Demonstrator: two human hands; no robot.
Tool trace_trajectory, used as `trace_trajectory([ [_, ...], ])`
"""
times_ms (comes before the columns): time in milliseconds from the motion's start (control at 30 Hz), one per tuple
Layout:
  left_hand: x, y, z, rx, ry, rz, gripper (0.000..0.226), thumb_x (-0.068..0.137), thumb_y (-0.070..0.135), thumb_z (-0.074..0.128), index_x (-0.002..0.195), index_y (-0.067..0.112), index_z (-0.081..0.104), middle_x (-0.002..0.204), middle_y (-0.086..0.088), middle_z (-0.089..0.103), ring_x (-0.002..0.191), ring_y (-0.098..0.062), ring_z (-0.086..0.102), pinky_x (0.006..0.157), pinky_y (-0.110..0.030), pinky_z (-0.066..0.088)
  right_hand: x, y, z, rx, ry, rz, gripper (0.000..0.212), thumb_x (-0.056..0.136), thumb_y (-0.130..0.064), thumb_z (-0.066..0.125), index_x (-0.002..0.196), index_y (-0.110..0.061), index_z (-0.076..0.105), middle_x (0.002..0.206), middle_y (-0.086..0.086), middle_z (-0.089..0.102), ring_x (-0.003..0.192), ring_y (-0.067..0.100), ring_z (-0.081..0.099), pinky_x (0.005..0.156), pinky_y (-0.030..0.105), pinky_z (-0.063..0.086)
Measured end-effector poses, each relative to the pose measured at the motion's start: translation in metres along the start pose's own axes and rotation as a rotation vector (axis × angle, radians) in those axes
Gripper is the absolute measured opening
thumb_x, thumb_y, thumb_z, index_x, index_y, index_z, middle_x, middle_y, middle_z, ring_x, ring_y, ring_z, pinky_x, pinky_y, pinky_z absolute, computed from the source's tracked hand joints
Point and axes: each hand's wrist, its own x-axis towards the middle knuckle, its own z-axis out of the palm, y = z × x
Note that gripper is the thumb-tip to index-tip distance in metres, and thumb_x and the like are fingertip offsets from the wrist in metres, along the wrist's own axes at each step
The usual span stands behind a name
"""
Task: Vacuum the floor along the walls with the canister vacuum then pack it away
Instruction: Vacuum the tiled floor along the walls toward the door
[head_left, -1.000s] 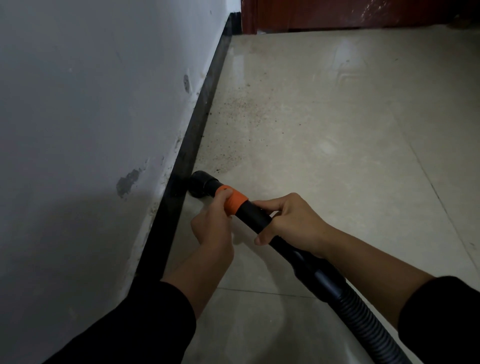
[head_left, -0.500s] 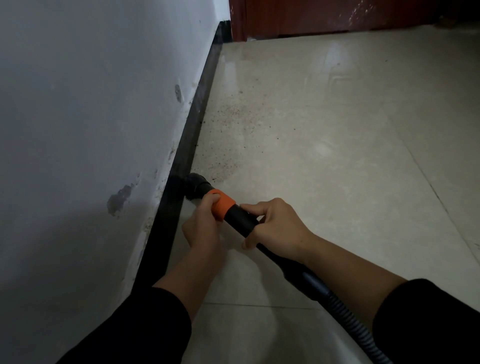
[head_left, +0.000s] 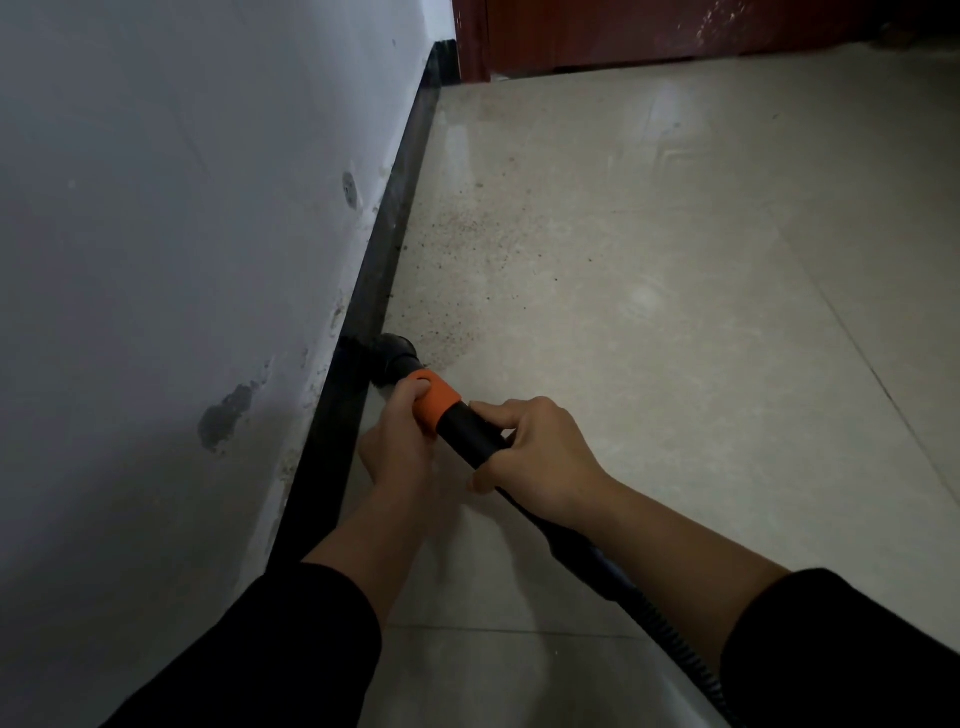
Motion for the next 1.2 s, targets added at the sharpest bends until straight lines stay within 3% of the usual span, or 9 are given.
trace_trajectory([
  [333, 0.009, -0.007, 0.001, 0.012, -0.072, -0.013, 0.026, 0.072, 0.032, 0.07, 0.076, 0.007, 0.063, 0.063, -0.006, 0.05, 0.047, -0.014, 0.043, 0.047, -0.025, 0.034, -0.008, -0.001, -0.004, -0.083, 0.038, -0.029, 0.049, 0.064, -0.004, 0.077, 0.112, -0.006, 0.068, 0.094, 0.015, 0.067, 0.079, 0.029, 0.064, 0.075, 0.044, 0.054],
  [500, 0.003, -0.013, 0.006, 0.005, -0.142, -0.038, 0.045, 0.053, 0.043, 0.068, 0.082, 0.009, 0.066, 0.069, -0.006, 0.055, 0.054, -0.016, 0.048, 0.048, -0.026, 0.035, -0.016, 0.002, -0.011, -0.097, 0.05, -0.027, 0.047, 0.065, -0.004, 0.077, 0.111, -0.004, 0.067, 0.092, 0.017, 0.067, 0.078, 0.031, 0.063, 0.075, 0.047, 0.054],
  [767, -0.008, -0.025, 0.015, -0.011, -0.135, -0.069, 0.029, 0.07, 0.037, 0.071, 0.084, 0.011, 0.07, 0.084, -0.007, 0.068, 0.071, -0.019, 0.058, 0.059, -0.028, 0.042, -0.026, 0.009, -0.024, -0.095, 0.063, 0.0, 0.045, 0.067, -0.004, 0.076, 0.112, -0.009, 0.069, 0.094, 0.014, 0.068, 0.08, 0.027, 0.063, 0.078, 0.044, 0.054],
  [900, -0.012, -0.024, 0.024, -0.033, -0.132, -0.077, 0.027, 0.075, 0.033, 0.071, 0.089, 0.01, 0.07, 0.089, -0.008, 0.069, 0.069, -0.018, 0.059, 0.055, -0.026, 0.042, -0.027, 0.01, -0.031, -0.081, 0.068, 0.02, 0.048, 0.067, -0.004, 0.077, 0.114, -0.011, 0.069, 0.095, 0.012, 0.067, 0.081, 0.026, 0.063, 0.079, 0.043, 0.054],
  [1200, -0.006, -0.024, 0.047, -0.022, -0.139, -0.046, 0.03, 0.073, 0.034, 0.073, 0.091, 0.01, 0.07, 0.103, -0.013, 0.072, 0.08, -0.02, 0.063, 0.067, -0.03, 0.048, -0.019, 0.017, -0.041, -0.001, 0.11, 0.06, 0.044, 0.066, -0.003, 0.076, 0.108, -0.013, 0.071, 0.09, 0.011, 0.067, 0.079, 0.026, 0.063, 0.074, 0.039, 0.053],
])
